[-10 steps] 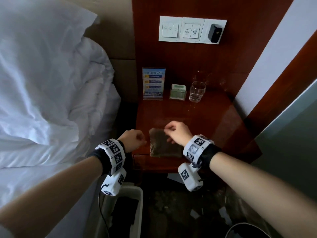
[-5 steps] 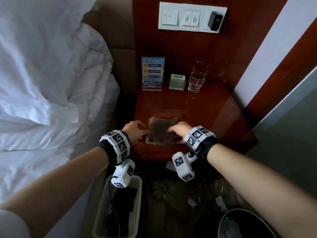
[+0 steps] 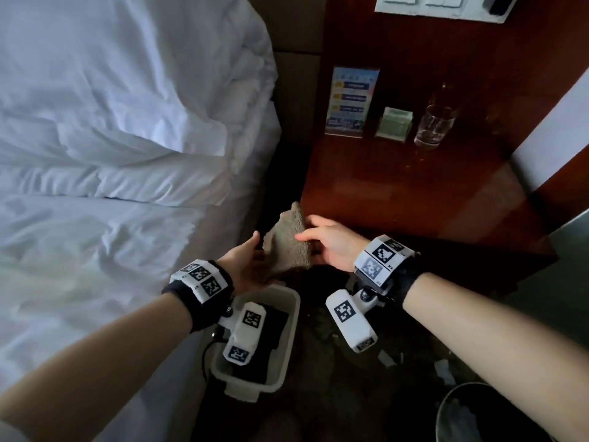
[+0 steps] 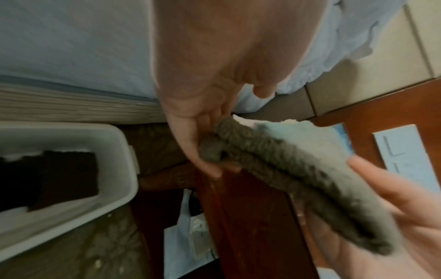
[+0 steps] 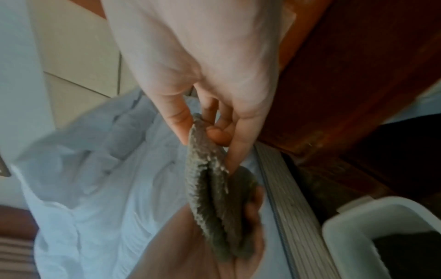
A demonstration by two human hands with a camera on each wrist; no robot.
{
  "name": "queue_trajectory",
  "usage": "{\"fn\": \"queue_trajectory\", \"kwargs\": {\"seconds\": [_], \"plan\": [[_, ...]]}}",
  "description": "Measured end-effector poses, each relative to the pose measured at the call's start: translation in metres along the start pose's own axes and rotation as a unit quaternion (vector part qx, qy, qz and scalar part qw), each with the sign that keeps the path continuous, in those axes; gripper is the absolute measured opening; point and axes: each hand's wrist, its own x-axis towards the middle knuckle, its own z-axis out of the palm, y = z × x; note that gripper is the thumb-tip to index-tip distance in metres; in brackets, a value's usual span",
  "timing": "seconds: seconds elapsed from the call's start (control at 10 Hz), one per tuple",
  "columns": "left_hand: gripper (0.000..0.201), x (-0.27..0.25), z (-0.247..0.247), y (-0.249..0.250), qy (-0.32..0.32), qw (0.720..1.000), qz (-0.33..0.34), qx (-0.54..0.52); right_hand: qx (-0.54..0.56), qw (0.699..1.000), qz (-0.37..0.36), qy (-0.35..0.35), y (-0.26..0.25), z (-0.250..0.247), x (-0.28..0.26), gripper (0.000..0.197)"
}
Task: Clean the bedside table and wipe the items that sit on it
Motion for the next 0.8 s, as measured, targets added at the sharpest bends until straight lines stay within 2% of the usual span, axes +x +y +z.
{"fn": "queue_trajectory", "kwargs": {"seconds": [0.1, 0.3, 0.4, 0.5, 0.6, 0.7, 0.8], "plan": [[0.027, 0.020, -0.031, -0.030, 0.073, 0.995, 0.020, 0.061, 0.004, 0.999, 0.049, 0.007, 0.045, 0.007, 0.017, 0.023], [0.029, 0.072, -0.065, -0.075, 0.171, 0.974, 0.092, 0.115, -0.028, 0.992, 0.118, 0.039, 0.137, 0.015, 0.059, 0.026], [0.033, 0.092, -0.073, -0.086, 0.199, 0.972, 0.107, 0.060, -0.036, 0.989, 0.138, 0.041, 0.170, 0.014, 0.077, 0.022], [0.020, 0.117, -0.087, -0.101, 0.259, 0.940, 0.115, 0.191, -0.064, 0.983, 0.160, 0.057, 0.193, 0.013, 0.089, 0.019], [0.029, 0.124, -0.092, -0.112, 0.265, 0.915, 0.066, 0.298, -0.222, 0.960, 0.155, 0.076, 0.205, 0.008, 0.096, 0.038], [0.019, 0.121, -0.079, -0.079, 0.210, 0.931, 0.079, 0.289, -0.244, 0.958, 0.122, 0.087, 0.176, -0.002, 0.102, 0.038], [0.025, 0.107, -0.062, -0.034, 0.221, 0.924, 0.118, 0.289, -0.243, 0.960, 0.112, 0.084, 0.126, -0.009, 0.093, 0.027]]}}
